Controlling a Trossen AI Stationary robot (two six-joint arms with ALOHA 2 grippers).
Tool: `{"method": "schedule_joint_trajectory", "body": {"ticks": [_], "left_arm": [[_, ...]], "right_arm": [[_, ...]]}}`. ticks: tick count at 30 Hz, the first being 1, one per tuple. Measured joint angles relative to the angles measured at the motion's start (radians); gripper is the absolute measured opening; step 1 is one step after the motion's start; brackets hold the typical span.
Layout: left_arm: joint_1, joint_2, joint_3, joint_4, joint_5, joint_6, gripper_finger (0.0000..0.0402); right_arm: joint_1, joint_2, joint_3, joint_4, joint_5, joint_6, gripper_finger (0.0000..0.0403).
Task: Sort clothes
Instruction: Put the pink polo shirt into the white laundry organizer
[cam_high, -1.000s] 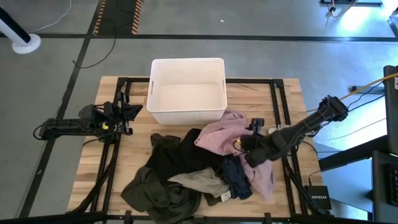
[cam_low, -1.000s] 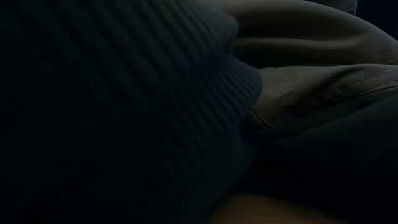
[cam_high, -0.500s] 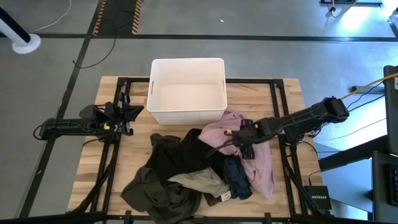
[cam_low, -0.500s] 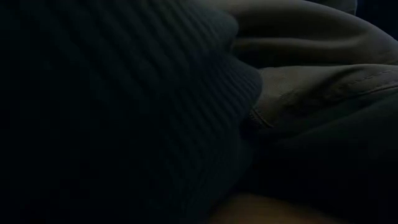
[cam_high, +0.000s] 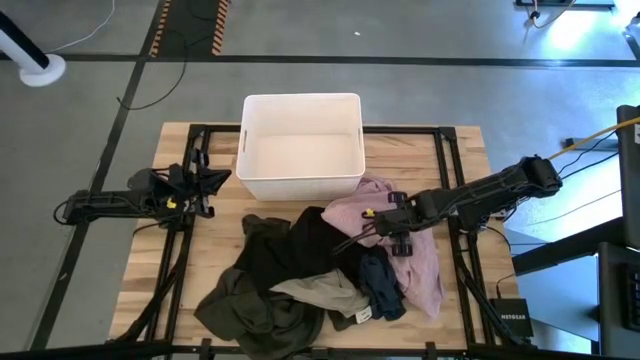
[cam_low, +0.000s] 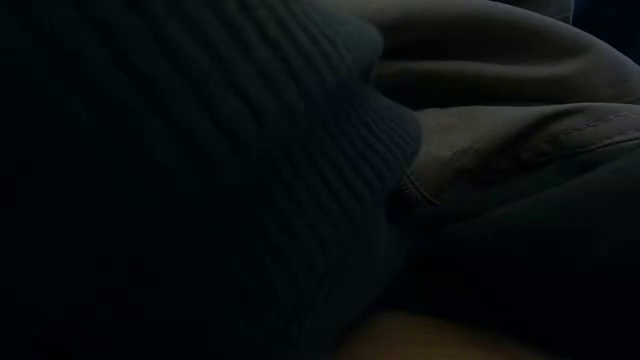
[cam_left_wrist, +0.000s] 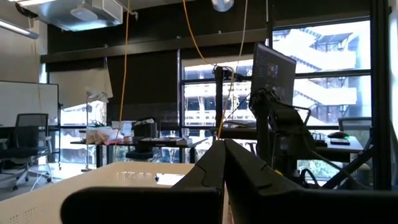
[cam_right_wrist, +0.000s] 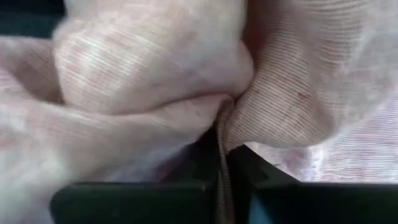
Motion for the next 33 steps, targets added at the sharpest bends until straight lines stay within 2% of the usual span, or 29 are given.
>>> {"method": "schedule_joint_trajectory", "body": {"ticks": [2,7,11,22,33], "left_arm": [[0.000,0.000,0.000,-0.001,0.000,0.000,0.0000],[0.000,0.000,0.000,0.000,0.000,0.002,0.0000],[0.000,0.000,0.000,0.000,0.000,0.003,0.0000],[0.000,0.000,0.000,0.003,0.000,0.003,0.0000],[0.000,0.000,0.000,0.004,0.000,0.009,0.0000]], "right_arm": [[0.000,-0.008,0.031,-0.036,-0.001,0.002,0.0029],[0.000,-0.052,0.130,-0.072,0.002,-0.007,0.0009],[0.000,-0.097,0.199,-0.077,0.018,-0.009,0.0018],[0.000,-0.158,0.379,-0.063,0.022,-0.037,0.0010],[-0.002,-0.158,0.669,0.043,0.102,-0.200,0.0010]]}}
